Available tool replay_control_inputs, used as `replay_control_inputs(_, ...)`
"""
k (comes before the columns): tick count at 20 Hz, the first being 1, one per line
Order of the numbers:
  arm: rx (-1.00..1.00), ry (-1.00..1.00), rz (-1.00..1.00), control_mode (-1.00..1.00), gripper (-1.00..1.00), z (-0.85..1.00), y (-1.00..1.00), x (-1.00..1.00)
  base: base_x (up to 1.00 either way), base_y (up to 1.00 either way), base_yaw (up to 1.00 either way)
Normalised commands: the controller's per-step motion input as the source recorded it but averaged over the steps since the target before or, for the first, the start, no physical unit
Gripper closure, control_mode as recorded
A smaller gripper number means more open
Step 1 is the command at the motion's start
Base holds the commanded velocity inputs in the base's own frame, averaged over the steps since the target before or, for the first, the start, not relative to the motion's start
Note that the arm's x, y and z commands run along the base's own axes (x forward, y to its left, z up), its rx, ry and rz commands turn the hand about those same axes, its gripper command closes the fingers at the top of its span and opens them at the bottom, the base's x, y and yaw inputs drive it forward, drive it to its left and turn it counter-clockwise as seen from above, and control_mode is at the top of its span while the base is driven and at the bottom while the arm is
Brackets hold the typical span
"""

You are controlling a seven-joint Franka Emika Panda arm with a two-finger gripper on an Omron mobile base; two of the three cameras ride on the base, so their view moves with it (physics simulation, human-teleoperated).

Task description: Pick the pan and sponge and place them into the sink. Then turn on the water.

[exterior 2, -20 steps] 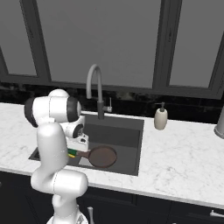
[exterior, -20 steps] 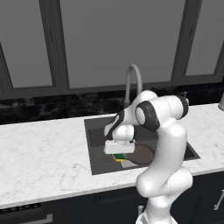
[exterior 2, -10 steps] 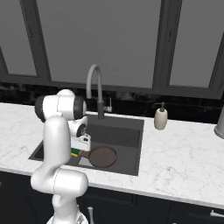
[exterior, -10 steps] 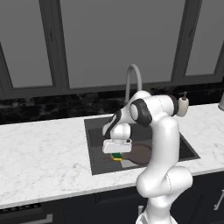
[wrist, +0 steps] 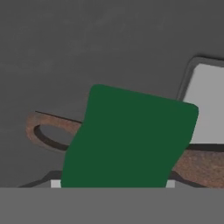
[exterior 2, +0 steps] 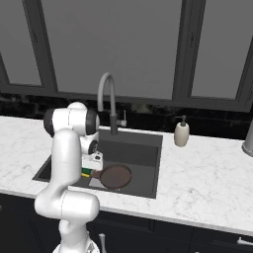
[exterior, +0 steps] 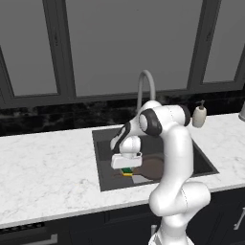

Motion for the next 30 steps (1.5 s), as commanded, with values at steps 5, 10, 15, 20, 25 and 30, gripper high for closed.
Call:
replay_control_inputs(5,0.00,0.00,0.00,-1.00,-1.00,-0.01,0.00,0.00,0.00,0.00,0.00)
replay_control_inputs(10,0.00,-0.09,0.00,-1.00,-1.00,0.14,-0.01,-0.22,0.00,0.00,0.00)
replay_control_inputs(15,0.00,-0.13,0.00,-1.00,-1.00,0.44,0.00,-0.41,0.00,0.00,0.00)
replay_control_inputs(20,0.00,-0.12,0.00,-1.00,-1.00,0.96,-0.03,-0.60,0.00,0.00,0.00)
replay_control_inputs(25,0.02,-0.10,0.00,-1.00,-1.00,1.00,-0.17,-0.65,0.00,0.00,0.00)
replay_control_inputs(30,0.01,-0.02,0.00,-1.00,-1.00,1.00,-0.29,-0.33,0.00,0.00,0.00)
